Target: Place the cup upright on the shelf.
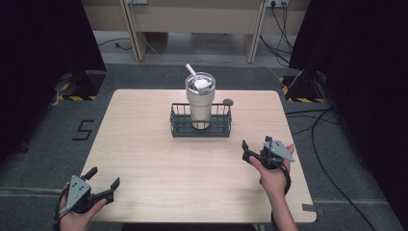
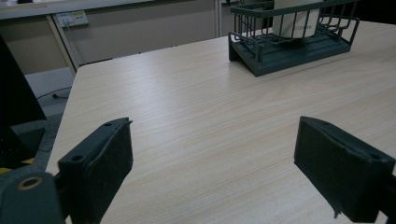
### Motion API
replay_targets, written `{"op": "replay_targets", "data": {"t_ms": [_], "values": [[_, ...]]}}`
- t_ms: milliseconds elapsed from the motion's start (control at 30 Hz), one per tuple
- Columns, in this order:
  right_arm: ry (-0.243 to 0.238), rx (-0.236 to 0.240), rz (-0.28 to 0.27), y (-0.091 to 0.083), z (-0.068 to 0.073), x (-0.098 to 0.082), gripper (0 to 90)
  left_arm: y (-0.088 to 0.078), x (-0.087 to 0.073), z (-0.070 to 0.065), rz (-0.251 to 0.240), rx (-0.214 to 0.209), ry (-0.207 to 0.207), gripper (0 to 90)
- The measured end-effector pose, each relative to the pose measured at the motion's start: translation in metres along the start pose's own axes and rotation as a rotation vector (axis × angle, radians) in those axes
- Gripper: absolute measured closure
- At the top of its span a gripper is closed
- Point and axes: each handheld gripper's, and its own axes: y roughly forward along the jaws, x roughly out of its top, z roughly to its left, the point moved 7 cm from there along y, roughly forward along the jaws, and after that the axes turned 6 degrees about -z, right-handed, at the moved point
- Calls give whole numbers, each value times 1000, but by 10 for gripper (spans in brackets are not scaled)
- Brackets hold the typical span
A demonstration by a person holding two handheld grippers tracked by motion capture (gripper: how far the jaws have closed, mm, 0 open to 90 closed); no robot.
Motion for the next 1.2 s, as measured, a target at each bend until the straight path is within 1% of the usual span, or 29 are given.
{"op": "replay_targets", "data": {"t_ms": [133,167,400,700,867,900,1033,1133,1200], "values": [[3,-17,7,-7,-7,-3,120,0,0,0,0,1,0,110],[-3,-18,7,-8,-8,-4,120,0,0,0,0,1,0,110],[-3,-36,12,-19,-19,-10,123,0,0,-1,-2,1,3,110],[3,-60,17,-31,-33,-16,128,1,-1,-1,0,4,4,110],[6,-70,32,-36,-39,-25,128,1,-1,-1,2,3,4,111],[11,-71,38,-37,-40,-28,129,1,-2,-2,3,3,3,111],[5,-76,48,-42,-42,-33,129,1,-2,-2,5,3,4,111],[1,-69,52,-43,-41,-35,129,2,-2,-2,6,1,4,111],[-8,-55,50,-43,-37,-33,129,2,-2,-2,5,2,5,111]]}}
